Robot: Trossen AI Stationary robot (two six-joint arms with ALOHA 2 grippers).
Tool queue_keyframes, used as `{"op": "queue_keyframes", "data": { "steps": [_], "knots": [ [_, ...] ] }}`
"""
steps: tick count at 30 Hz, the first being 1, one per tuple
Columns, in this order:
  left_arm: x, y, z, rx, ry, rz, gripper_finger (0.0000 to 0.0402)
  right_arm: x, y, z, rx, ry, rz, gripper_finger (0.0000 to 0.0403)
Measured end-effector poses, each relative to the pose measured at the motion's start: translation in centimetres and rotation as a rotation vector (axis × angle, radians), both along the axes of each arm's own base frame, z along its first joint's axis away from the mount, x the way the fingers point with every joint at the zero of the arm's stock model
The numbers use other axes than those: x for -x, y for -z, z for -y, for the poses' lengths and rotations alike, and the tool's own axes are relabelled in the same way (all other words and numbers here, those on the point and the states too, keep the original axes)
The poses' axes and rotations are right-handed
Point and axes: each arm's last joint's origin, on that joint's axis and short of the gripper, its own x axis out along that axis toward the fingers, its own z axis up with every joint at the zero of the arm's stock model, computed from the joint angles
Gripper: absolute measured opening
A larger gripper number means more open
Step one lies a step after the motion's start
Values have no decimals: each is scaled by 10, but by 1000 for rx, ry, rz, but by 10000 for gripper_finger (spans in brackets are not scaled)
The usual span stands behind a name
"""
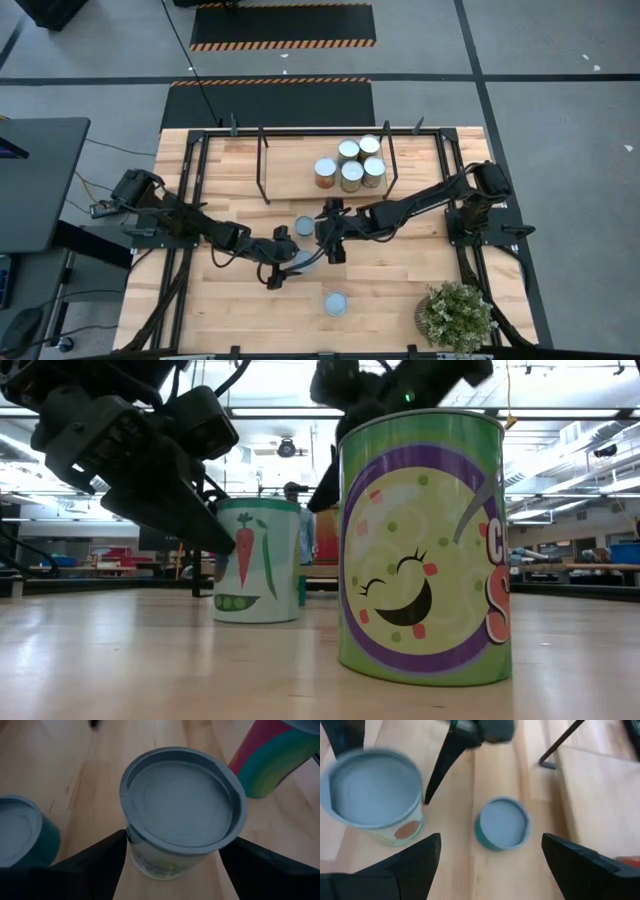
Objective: Pick and place cans onto a shelf
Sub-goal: Put the canned mixed vegetables food on the shelf
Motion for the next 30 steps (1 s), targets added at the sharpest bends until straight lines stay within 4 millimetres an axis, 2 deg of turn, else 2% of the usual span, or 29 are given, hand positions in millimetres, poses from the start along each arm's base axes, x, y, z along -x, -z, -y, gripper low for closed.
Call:
{"op": "queue_keyframes", "data": {
  "steps": [3, 8, 14, 18, 21, 24, 30],
  "knots": [
    [1, -1, 0, 6, 15, -13, 316, -1, -8, -3, -28, -17, -26, 354],
    [2, -3, 1, 14, 13, -2, 315, 2, -7, -18, -117, -62, -43, 354],
    [1, -4, 0, 22, -22, 14, 302, -2, 9, -34, -188, -50, -53, 354],
    [-1, -5, 0, 24, -34, 37, 294, -7, 32, -39, -194, -41, -106, 354],
    [-1, -6, -1, 14, -59, 47, 293, -10, 41, -40, -177, -42, -100, 354],
    [-1, -6, -1, 7, -67, 47, 293, -13, 44, -41, -170, -49, -90, 354],
    [-1, -6, -1, 3, -75, 50, 292, -18, 39, -42, -192, -74, -25, 354]
  ]
}}
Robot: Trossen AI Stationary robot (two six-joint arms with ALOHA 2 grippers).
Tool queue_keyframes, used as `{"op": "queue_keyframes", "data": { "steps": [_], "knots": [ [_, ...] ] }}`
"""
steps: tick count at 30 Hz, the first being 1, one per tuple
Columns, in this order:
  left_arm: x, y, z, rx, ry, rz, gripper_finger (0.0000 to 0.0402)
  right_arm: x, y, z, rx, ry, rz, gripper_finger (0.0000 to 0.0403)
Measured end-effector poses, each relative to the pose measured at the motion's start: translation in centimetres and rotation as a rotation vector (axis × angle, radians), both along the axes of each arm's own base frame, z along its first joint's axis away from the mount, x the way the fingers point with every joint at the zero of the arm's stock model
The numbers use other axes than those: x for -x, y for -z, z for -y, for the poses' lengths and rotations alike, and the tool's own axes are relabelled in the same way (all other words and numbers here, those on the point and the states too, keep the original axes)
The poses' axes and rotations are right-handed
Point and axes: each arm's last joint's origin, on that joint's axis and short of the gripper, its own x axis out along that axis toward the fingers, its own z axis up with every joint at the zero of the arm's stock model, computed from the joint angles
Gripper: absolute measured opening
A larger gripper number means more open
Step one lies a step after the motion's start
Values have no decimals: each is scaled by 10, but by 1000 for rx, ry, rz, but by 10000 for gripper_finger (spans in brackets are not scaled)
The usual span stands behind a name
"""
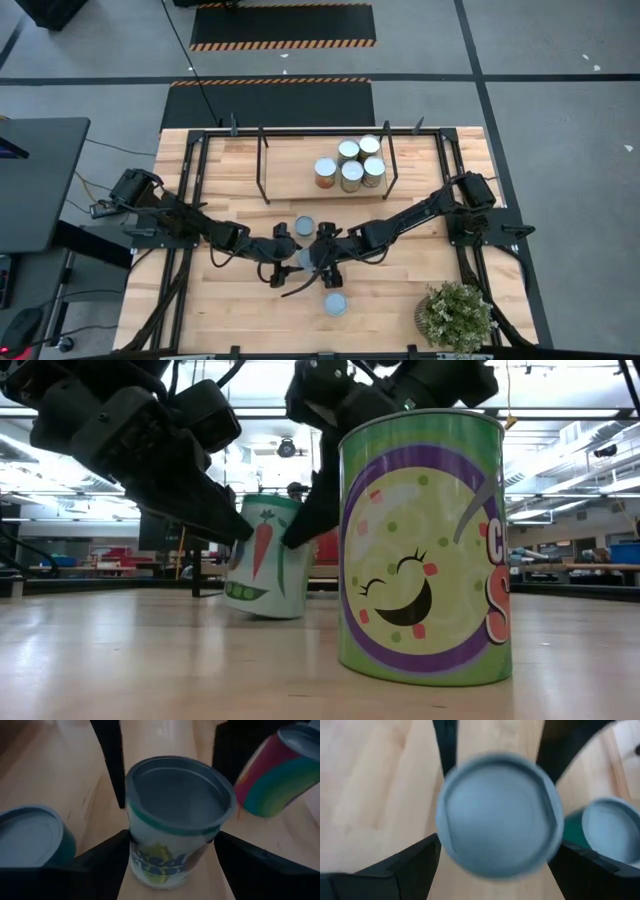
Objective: Pick and place cans onto a shelf
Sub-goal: Put the canned mixed vegetables food on the shelf
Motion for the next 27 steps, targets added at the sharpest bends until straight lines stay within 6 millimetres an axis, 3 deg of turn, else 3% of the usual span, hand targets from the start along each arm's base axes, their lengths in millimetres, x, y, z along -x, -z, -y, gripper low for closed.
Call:
{"op": "queue_keyframes", "data": {
  "steps": [10, 20, 27],
  "knots": [
    [0, 0, -1, -15, -16, 5, 292, -7, -4, 6, -22, -8, 62, 351],
    [0, 0, -1, -15, -16, 1, 311, -8, -4, 11, -25, -3, 58, 298],
    [6, -15, -2, -21, 20, 10, 315, 7, -21, 15, -1, 5, -9, 306]
  ]
}}
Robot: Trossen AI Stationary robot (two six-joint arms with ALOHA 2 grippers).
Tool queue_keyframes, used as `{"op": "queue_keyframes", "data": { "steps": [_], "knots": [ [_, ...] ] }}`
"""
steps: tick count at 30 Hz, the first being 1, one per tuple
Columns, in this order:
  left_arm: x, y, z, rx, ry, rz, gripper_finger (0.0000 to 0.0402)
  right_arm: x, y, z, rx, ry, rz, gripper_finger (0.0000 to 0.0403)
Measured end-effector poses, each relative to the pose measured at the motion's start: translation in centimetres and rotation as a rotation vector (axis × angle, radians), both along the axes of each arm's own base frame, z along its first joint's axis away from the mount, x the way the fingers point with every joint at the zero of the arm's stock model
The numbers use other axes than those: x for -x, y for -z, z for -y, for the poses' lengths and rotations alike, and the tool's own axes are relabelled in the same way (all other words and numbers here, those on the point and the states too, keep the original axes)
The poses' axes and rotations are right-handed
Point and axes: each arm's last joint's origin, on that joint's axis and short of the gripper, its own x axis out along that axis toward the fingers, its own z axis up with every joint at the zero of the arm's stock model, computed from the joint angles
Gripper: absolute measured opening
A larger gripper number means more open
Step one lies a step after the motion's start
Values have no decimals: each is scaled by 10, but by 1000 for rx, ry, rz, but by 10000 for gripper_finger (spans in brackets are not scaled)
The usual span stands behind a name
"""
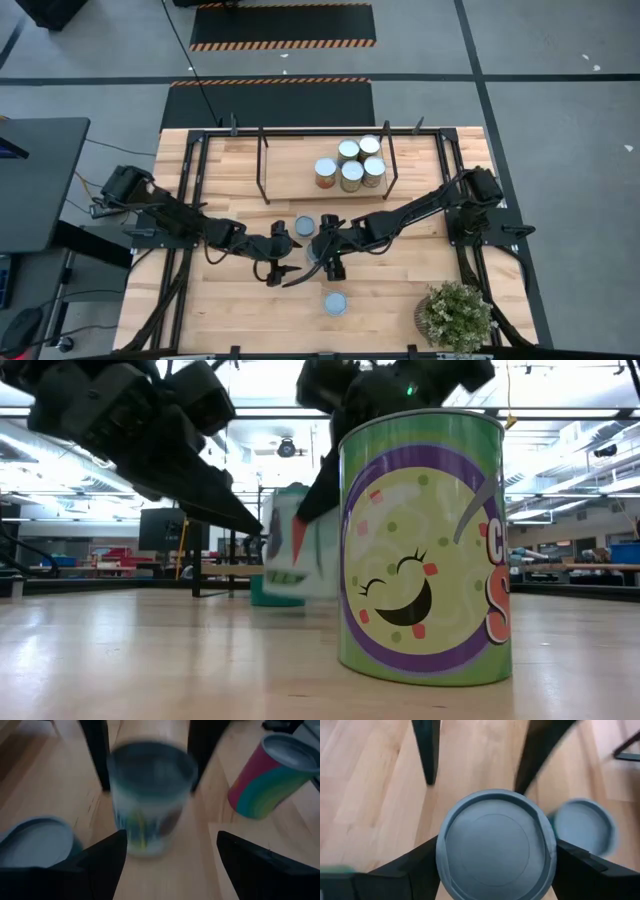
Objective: Pick and place cans onto a shelf
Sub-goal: Put the canned mixed vegetables food on the shelf
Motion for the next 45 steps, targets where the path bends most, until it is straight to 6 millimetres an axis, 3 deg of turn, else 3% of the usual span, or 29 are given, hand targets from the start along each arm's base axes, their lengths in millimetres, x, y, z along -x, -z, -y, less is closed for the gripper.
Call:
{"op": "queue_keyframes", "data": {
  "steps": [6, 10, 16, 23, 31, 35, 39, 45],
  "knots": [
    [11, -23, -5, -11, -14, 27, 315, 19, -38, 6, 27, 24, 22, 306],
    [13, -31, -7, -24, -27, 56, 315, 28, -71, 24, 75, 73, 115, 306],
    [13, -32, -8, -55, -20, 65, 306, 26, -123, 72, 114, 140, 174, 306],
    [13, -31, -8, -50, -20, 57, 300, 8, -157, 149, 176, 198, 158, 306],
    [14, -29, -8, -45, -28, 35, 299, -7, -147, 236, 156, 297, 113, 307],
    [15, -28, -9, -49, -29, 24, 299, -12, -126, 269, 102, 329, 50, 307],
    [16, -27, -9, -43, -35, 10, 299, -10, -111, 288, 57, 381, -26, 307],
    [16, -27, -9, -33, -42, 7, 299, -4, -106, 291, 32, 405, -67, 307]
  ]
}}
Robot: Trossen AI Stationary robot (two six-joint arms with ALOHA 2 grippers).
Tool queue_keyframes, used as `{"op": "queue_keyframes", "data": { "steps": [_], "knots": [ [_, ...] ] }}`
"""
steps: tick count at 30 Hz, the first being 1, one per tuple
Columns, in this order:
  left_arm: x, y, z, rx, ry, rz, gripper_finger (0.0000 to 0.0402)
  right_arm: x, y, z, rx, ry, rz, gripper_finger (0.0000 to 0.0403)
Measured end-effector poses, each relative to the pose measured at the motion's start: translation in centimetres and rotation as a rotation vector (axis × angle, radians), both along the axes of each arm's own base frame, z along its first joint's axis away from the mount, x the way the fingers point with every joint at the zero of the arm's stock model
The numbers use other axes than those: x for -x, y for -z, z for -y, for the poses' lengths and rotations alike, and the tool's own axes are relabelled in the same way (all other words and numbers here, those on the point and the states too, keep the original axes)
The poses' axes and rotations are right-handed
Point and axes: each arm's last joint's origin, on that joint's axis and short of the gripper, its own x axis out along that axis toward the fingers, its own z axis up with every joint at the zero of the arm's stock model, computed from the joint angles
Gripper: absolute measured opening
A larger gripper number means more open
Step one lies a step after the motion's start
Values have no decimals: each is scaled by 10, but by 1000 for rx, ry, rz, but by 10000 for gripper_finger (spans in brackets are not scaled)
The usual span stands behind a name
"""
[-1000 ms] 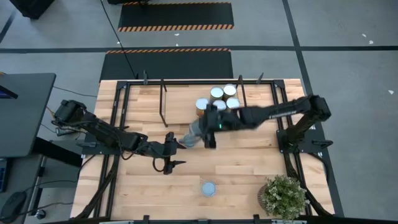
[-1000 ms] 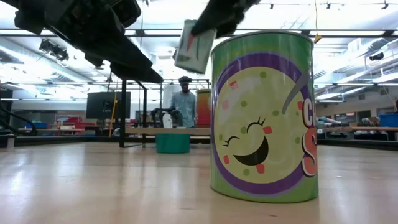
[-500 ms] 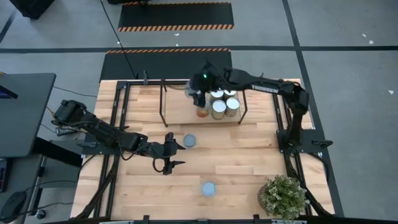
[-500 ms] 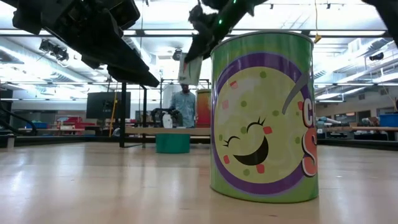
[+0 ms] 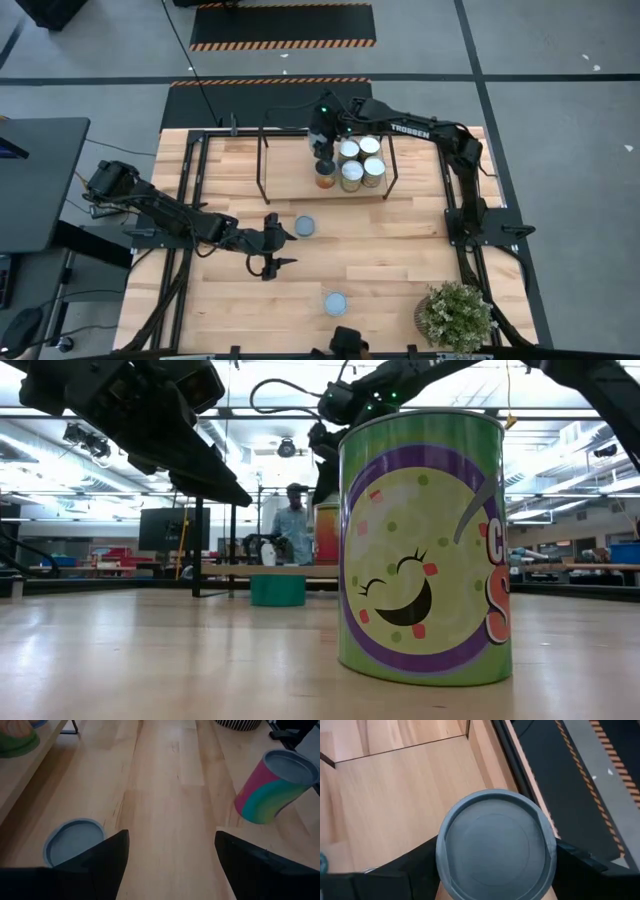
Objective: Pick and place cans onto a shelf
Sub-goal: Put the canned mixed vegetables food on the shelf
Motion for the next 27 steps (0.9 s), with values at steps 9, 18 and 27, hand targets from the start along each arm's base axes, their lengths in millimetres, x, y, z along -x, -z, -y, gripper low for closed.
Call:
{"op": "queue_keyframes", "data": {
  "steps": [9, 18, 27],
  "knots": [
    [0, 0, -1, -4, -13, 4, 299, 5, 10, 0, -54, 4, -42, 307],
    [0, 0, -1, -8, -16, 5, 299, 12, 29, 10, -76, 26, -48, 307],
    [0, 0, -1, -8, -16, 6, 299, 11, 29, 7, -116, -8, -33, 308]
  ]
}}
